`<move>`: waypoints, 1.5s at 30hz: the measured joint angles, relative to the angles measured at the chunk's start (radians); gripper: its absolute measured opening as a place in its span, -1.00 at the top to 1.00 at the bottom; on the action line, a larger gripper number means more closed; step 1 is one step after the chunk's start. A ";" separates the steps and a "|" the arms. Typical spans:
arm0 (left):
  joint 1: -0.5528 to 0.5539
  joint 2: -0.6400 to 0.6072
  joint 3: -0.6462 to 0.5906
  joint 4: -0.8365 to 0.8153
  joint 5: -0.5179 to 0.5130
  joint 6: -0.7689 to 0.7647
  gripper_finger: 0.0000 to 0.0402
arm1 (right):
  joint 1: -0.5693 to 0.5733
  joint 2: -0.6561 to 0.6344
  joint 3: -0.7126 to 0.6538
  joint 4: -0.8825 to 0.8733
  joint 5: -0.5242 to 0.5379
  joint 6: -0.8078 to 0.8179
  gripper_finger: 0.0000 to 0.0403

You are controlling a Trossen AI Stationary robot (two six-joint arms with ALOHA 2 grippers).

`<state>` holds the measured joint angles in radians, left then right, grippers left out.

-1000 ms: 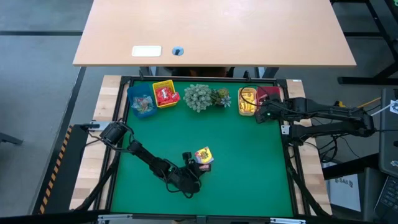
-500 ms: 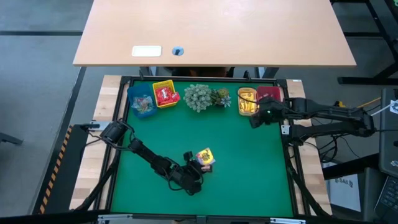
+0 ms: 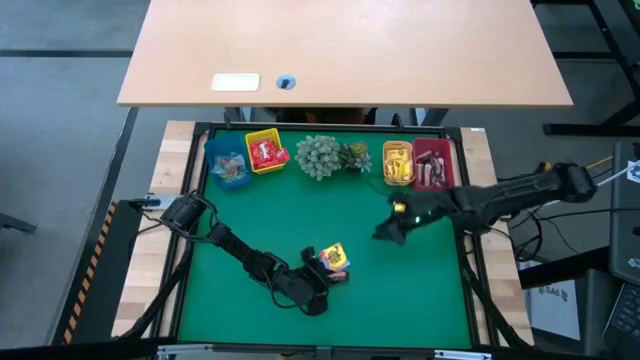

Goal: Sort candy
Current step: Put the brown chocolate into the red bin

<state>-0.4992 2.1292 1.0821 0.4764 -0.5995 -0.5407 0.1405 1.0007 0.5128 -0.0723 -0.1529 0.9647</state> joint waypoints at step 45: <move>0.054 -0.001 0.000 0.188 0.098 -0.009 0.58 | 0.481 0.591 0.204 0.307 0.547 -0.420 -0.23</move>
<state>-0.4454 2.1281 1.0821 0.6648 -0.5018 -0.5499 0.6216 1.5913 0.7166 0.2348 0.3940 0.5445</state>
